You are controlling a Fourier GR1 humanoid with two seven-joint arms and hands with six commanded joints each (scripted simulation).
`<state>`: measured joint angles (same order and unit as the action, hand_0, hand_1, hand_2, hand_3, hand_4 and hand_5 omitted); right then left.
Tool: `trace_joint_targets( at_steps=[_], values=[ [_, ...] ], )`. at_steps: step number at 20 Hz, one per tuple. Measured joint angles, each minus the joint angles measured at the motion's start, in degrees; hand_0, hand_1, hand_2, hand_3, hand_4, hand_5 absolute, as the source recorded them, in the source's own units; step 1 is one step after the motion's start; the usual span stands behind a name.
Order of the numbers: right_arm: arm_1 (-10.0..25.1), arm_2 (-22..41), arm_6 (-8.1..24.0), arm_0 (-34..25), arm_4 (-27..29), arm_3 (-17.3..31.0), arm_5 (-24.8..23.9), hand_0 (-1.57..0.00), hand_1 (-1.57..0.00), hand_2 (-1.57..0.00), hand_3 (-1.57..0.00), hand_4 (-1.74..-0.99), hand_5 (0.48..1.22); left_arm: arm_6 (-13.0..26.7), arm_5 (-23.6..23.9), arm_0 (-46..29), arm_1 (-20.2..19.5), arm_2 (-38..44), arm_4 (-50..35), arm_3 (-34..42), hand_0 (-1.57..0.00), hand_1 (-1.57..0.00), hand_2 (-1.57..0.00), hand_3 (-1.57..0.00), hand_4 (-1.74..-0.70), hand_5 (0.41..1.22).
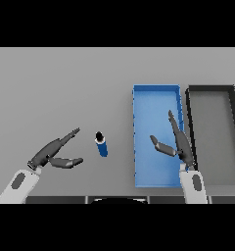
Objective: Pick up the blue pipe and place it into the blue bin.
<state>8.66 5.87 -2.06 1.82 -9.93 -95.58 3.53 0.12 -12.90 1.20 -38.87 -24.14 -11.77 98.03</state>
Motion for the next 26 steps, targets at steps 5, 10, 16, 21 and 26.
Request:
trace_joint_targets(
  at_steps=[5,10,16,21,26],
  values=[
    [0.1,0.6,-0.2,1.0,-0.7,-0.7,0.2,0.00,0.00,0.00,0.00,-1.210,0.570,0.7,-0.1,1.5,3.9,-4.8,4.5,-0.5,0.00,0.00,0.00,0.00,-1.12,0.470],
    [-0.7,0.9,-0.2,1.4,-0.4,-1.2,0.2,0.00,0.00,0.00,0.00,-1.207,0.555,-1.8,1.2,4.6,10.5,-7.2,7.2,-5.1,0.00,0.00,0.00,0.00,-1.14,0.488],
    [0.0,-0.1,-1.3,1.3,0.2,-0.3,0.3,0.00,0.00,0.00,0.00,-1.202,0.549,-1.8,3.3,7.6,18.3,-7.9,8.0,-12.5,0.00,0.00,0.00,0.00,-1.14,0.497],
    [0.2,0.2,-2.1,3.3,0.2,-1.6,0.7,0.00,0.00,0.00,0.00,-1.192,0.549,-5.7,5.0,10.2,21.8,-7.9,10.7,-19.1,0.00,0.00,-0.05,-0.02,-1.12,0.543],
    [0.2,-0.3,-0.5,2.0,0.7,-1.7,0.6,0.00,0.00,0.00,0.00,-1.192,0.560,-5.7,2.6,10.6,25.5,-6.3,4.5,-19.9,-0.18,-0.41,-0.58,-0.59,-1.30,0.784]
  ],
)
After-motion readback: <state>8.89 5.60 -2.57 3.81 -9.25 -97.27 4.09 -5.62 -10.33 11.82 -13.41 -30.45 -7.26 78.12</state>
